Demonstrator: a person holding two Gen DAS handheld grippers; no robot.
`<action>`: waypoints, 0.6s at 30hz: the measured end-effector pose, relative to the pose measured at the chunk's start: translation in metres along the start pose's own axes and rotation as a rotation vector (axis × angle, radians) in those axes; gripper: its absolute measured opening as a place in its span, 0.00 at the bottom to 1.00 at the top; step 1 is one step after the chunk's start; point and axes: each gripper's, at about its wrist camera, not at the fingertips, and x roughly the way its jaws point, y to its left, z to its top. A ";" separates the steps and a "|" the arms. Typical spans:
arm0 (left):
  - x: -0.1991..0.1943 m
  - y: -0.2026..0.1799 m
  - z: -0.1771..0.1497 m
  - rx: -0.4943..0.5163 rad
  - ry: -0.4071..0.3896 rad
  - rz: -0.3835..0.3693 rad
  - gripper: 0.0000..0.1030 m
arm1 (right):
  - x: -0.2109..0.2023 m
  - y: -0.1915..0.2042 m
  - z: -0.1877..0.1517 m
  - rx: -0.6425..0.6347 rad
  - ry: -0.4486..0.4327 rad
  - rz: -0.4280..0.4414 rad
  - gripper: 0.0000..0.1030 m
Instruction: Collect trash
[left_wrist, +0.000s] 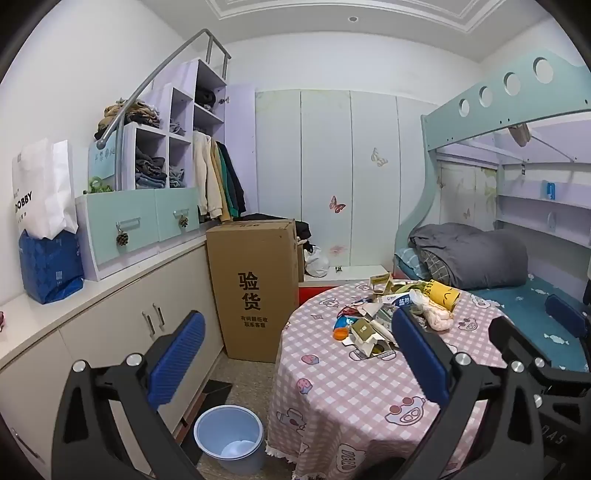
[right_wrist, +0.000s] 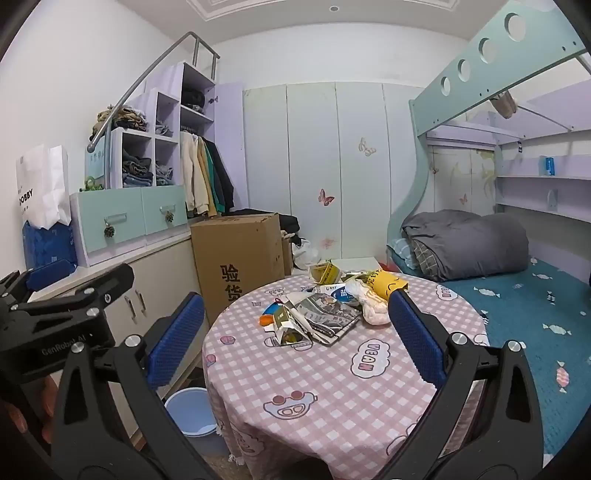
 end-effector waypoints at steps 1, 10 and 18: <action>0.000 0.001 -0.001 -0.003 0.001 0.000 0.96 | 0.001 0.001 -0.001 -0.002 0.002 0.000 0.94; 0.016 -0.005 -0.002 -0.001 0.014 -0.018 0.96 | 0.007 -0.006 0.004 0.007 -0.009 -0.016 0.94; 0.025 -0.007 -0.008 0.003 0.020 -0.017 0.96 | 0.016 -0.007 -0.006 0.017 0.008 -0.017 0.94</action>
